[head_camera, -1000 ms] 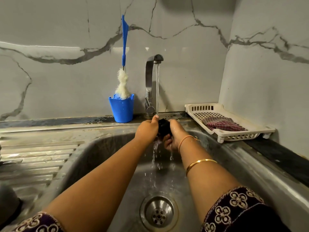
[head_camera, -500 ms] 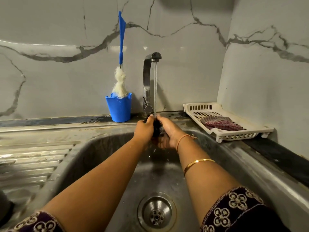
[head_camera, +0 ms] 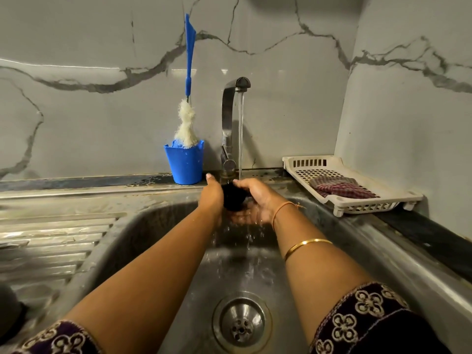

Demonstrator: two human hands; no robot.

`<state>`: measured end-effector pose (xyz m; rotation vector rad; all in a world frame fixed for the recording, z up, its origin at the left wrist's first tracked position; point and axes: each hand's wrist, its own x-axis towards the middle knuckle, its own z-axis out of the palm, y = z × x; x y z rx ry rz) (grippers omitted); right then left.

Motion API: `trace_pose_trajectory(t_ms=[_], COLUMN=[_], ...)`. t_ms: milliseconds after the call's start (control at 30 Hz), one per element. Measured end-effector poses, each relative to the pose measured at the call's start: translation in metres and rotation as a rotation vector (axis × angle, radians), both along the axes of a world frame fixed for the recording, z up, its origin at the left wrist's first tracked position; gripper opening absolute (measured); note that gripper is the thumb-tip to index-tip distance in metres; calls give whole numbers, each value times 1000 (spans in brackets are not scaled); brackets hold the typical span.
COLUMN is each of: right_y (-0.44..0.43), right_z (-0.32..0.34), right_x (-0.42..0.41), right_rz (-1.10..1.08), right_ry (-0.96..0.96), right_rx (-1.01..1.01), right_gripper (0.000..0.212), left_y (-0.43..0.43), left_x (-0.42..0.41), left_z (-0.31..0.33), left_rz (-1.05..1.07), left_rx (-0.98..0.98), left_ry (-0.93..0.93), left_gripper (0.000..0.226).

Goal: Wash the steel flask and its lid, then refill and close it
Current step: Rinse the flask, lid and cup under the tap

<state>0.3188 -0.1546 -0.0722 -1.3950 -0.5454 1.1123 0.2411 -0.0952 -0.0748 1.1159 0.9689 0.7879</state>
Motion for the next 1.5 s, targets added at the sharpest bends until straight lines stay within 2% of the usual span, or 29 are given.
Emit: trace_pose_trajectory(t_ms=[100,300,467,667,800,900,1000,1100,1200,1367,1500], right_y=[-2,-8,-8,-11,-4,-8,-12,-12,-9,-2,-3], right_z=[0,1,-2,0,-1,-1,1,2,2,-1,-2], right_x=[3,3,7,-1,0,5,5,4,3,1,1], right_rz=[1,5,-115,135,100,-2,-63,-102,-117,-31,-29], right_ry=[-11,16,12,-29,-75,-22,61,105,3,-148,-221], right_rx=[-33,-84,-68,-153,-142,-149,-159,-183,-171,-141,-103], right_gripper=[25,24,25,27,41,46,45,44,49,66,54], left_y=[4,4,3,5,7,3,-5,-3,-2,-2,-1], left_x=[-1,2,0,-2,-3,-5,-6,-6,-5,-2,-2], left_z=[-5,-7,-6,-5,-8,-9,-8,-13,-16,-15,-15], left_rz=[-10,-36,-58,-61,-61,-155,-349,-489,-385,-232,-209], left_rx=[-17,68,20,92,117,213,346,462,690,918,966], left_ry=[75,165,151,246,247,204,141,205,351,474,516], left_gripper=[62,41,44,42,45,40,33,57,63,53,63])
